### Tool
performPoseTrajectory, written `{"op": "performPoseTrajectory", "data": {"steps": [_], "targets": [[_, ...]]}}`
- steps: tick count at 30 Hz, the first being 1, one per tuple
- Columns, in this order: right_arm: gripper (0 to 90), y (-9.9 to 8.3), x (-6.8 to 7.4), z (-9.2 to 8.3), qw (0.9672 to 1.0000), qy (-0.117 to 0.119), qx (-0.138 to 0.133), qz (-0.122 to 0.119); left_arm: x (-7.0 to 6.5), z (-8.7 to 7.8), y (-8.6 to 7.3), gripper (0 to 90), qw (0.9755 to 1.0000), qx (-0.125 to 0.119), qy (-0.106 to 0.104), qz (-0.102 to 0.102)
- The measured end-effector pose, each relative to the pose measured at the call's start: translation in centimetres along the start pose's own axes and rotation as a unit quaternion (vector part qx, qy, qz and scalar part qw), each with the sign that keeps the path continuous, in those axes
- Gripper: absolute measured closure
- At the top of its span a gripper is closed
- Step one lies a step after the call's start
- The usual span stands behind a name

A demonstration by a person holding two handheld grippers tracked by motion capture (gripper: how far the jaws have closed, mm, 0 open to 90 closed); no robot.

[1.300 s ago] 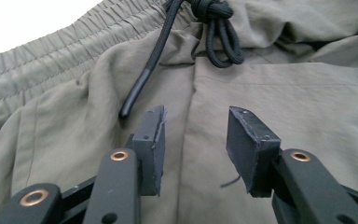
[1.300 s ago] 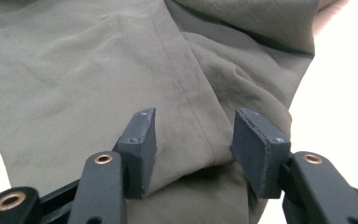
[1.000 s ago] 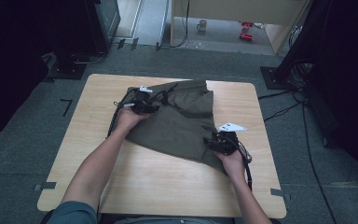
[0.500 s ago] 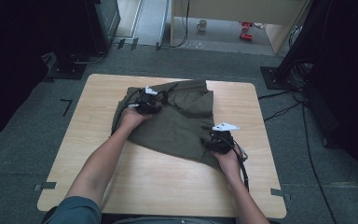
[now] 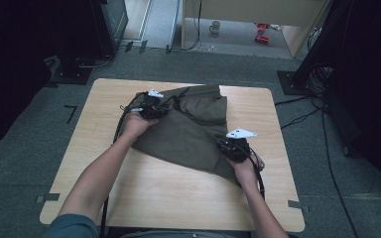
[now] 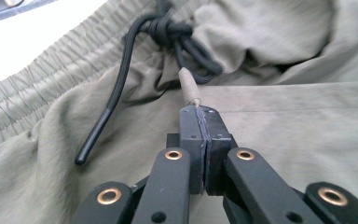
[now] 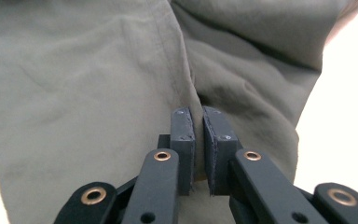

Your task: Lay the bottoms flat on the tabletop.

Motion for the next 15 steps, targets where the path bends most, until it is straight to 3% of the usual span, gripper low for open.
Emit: {"op": "performPoseTrajectory", "data": {"steps": [12,15], "targets": [[86.4,1.5,1.9,-1.8,0.9993,0.034,-0.018,0.002,-1.1,-5.0,0.0,90.0,0.9992,-0.023,-0.030,-0.010],[86.5,1.6,2.7,-2.0,0.9988,0.046,-0.018,-0.001,-1.5,-6.3,-0.2,90.0,0.9991,-0.025,-0.033,-0.003]]}}
Point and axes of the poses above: each handheld gripper's, and its own axes: z roughly forward along the jaws, y roughly out of its top, x roughly to its left, the point moved 5 cm from there along z, roughly forward along the jaws, and after that the axes turned 15 degrees about -x, right-handed, at the moved point
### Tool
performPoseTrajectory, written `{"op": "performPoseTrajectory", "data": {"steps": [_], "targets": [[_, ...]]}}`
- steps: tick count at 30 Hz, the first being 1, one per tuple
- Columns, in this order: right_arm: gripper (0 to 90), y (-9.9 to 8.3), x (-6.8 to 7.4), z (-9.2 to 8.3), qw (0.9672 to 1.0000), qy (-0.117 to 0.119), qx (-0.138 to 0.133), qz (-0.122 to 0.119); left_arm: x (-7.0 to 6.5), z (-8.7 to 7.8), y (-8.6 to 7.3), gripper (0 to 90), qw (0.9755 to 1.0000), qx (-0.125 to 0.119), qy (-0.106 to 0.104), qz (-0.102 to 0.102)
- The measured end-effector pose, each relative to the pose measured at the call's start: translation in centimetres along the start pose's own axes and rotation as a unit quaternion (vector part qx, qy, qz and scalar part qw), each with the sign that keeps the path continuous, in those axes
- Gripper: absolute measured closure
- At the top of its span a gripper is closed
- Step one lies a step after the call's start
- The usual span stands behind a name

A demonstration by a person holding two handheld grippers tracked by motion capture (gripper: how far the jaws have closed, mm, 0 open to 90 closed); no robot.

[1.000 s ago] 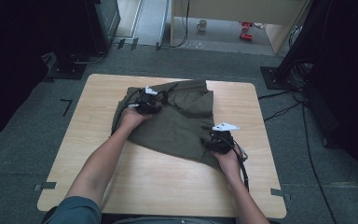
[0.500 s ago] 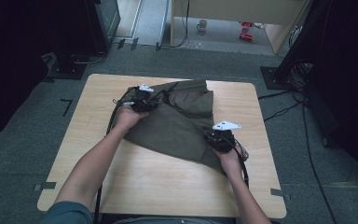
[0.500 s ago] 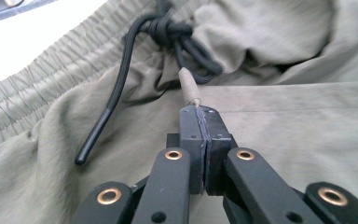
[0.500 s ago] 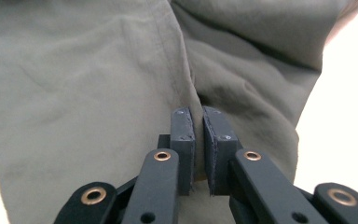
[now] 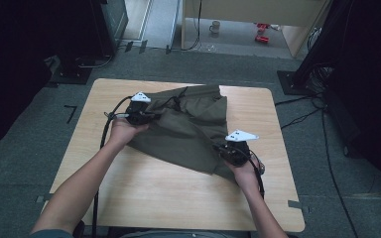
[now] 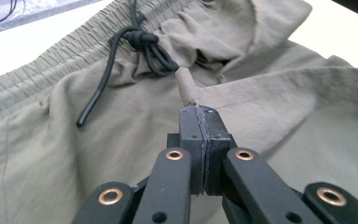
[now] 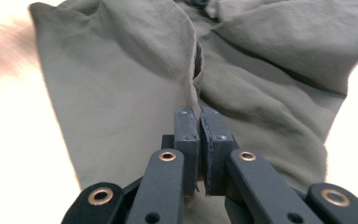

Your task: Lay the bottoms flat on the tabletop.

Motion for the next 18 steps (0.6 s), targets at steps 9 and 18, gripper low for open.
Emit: {"op": "performPoseTrajectory", "data": {"steps": [9,18], "targets": [[86.6,0.2,3.4,-0.1,0.9985,0.050,0.010,-0.020,-0.8,-3.6,-1.8,90.0,1.0000,-0.002,0.005,-0.006],[86.8,-0.4,7.0,1.5,0.9935,0.105,0.030,-0.031,1.2,-6.8,-3.4,90.0,0.9989,0.003,0.042,-0.021]]}}
Point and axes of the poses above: each handheld gripper's, and its own axes: z roughly forward along the jaws, y roughly out of its top, x roughly to its left, the point moved 5 cm from there along z, roughly forward along the jaws, and after that the axes turned 15 degrees about -x, right-handed, at the moved point
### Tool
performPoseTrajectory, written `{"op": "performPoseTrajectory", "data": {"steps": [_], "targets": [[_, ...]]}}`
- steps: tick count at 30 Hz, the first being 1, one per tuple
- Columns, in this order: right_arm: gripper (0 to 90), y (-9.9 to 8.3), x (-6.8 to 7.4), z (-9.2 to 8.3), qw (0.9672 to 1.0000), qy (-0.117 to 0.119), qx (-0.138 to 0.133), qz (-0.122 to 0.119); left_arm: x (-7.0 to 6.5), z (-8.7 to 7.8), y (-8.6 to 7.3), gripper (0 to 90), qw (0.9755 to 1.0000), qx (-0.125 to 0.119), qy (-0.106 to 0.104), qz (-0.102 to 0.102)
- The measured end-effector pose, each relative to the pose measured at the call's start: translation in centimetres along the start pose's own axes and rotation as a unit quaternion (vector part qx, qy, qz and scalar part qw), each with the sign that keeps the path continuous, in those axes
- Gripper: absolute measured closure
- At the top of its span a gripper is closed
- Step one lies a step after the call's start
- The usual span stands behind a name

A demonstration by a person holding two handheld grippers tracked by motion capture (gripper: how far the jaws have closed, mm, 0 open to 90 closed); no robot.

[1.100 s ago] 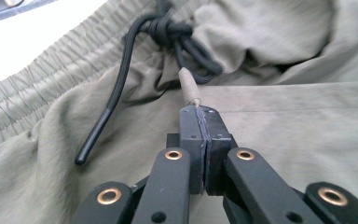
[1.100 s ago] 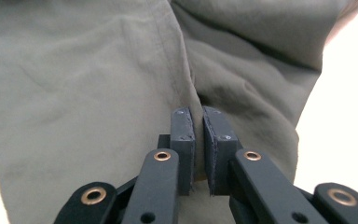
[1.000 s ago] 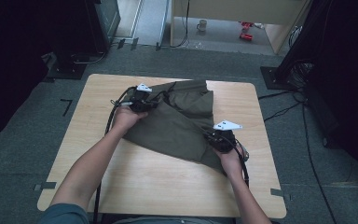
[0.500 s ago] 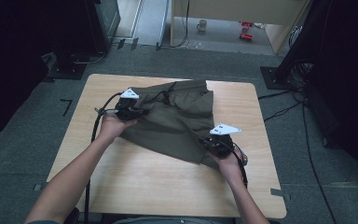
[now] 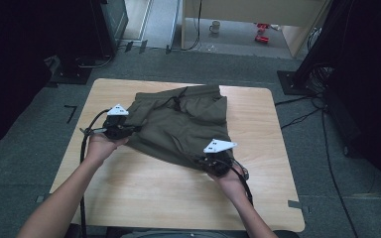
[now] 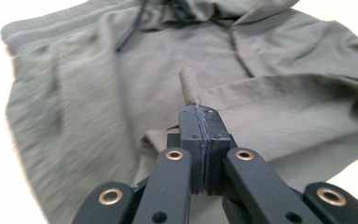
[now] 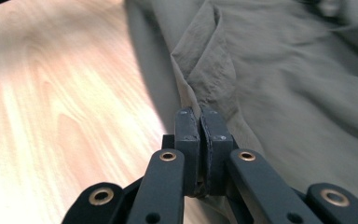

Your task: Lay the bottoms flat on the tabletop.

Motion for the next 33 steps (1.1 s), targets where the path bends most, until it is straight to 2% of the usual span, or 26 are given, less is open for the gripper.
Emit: {"op": "performPoseTrajectory", "data": {"steps": [2,3,8,12,16,20,26,29,33], "targets": [[86.9,0.1,1.2,1.4,0.9998,0.019,0.002,-0.003,0.7,-0.6,-0.1,90.0,0.9999,-0.001,0.012,0.000],[86.9,0.1,1.2,1.4,0.9998,0.019,0.002,-0.003,1.1,-0.9,-0.2,90.0,0.9998,-0.003,0.021,-0.001],[86.9,0.4,3.5,3.9,0.9987,0.050,0.007,-0.006,3.2,-2.5,-1.0,90.0,0.9984,0.000,0.053,-0.019],[86.9,1.0,5.1,5.4,0.9974,0.071,0.003,-0.010,4.1,-3.6,-1.8,90.0,0.9977,-0.002,0.058,-0.035],[86.9,1.0,6.6,6.2,0.9958,0.090,0.009,-0.015,4.1,-4.8,-2.7,89.9,0.9977,-0.007,0.054,-0.040],[86.9,0.2,7.7,6.7,0.9941,0.104,0.024,-0.018,4.0,-5.8,-3.4,89.6,0.9980,-0.005,0.048,-0.041],[86.9,-1.1,9.0,6.6,0.9919,0.121,0.034,-0.014,3.9,-6.9,-4.8,89.5,0.9977,0.000,0.047,-0.049],[86.9,-1.7,9.4,6.4,0.9910,0.127,0.039,-0.016,3.5,-7.4,-5.5,89.4,0.9978,0.005,0.048,-0.045],[86.9,-2.3,10.1,6.0,0.9899,0.135,0.039,-0.018,3.0,-8.4,-6.2,89.1,0.9974,-0.004,0.050,-0.053]]}}
Point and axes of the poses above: each handheld gripper's, and its own axes: z roughly forward along the jaws, y roughly out of its top, x roughly to its left, the point moved 5 cm from there along z, roughly forward along the jaws, and after that the axes turned 15 degrees about -x, right-handed, at the moved point
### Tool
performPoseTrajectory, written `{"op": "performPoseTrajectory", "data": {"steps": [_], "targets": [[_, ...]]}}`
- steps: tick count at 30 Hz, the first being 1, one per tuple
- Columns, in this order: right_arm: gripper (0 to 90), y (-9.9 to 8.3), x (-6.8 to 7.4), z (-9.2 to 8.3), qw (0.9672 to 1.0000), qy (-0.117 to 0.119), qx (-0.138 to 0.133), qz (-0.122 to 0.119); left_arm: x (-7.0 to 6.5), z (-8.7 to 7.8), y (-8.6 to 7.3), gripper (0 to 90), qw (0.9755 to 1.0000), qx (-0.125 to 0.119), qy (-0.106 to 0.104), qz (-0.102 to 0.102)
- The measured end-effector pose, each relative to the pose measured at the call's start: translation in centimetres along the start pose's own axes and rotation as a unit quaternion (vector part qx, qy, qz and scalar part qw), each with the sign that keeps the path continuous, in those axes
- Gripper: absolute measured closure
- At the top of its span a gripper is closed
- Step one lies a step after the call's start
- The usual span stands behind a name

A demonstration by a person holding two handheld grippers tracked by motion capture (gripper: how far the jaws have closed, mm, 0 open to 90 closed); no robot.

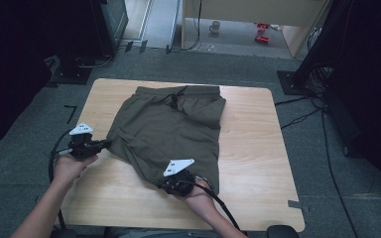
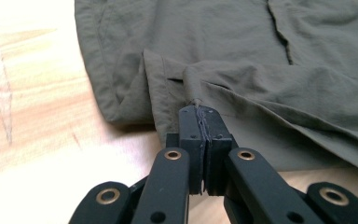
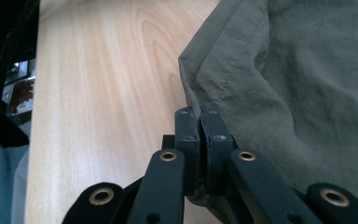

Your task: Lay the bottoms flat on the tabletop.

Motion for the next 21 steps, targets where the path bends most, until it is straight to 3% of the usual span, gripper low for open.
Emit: {"op": "performPoseTrajectory", "data": {"steps": [9,16,21], "targets": [[86.8,-1.4,1.8,-0.1,0.9997,0.020,0.011,-0.011,-0.8,-3.1,-1.3,88.3,1.0000,-0.002,0.002,0.008],[86.8,-1.9,3.4,-0.5,0.9986,0.044,0.020,-0.022,-1.5,-5.8,-3.0,86.4,1.0000,0.001,0.004,-0.001],[81.3,-2.0,3.4,-0.6,0.9985,0.045,0.018,-0.025,-1.1,-6.7,-3.4,79.2,0.9999,-0.004,0.014,-0.008]]}}
Point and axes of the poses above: each handheld gripper's, and its own axes: z roughly forward along the jaws, y roughly out of its top, x roughly to its left, the point moved 5 cm from there along z, roughly forward along the jaws, and after that the axes turned 15 degrees about -x, right-handed, at the moved point
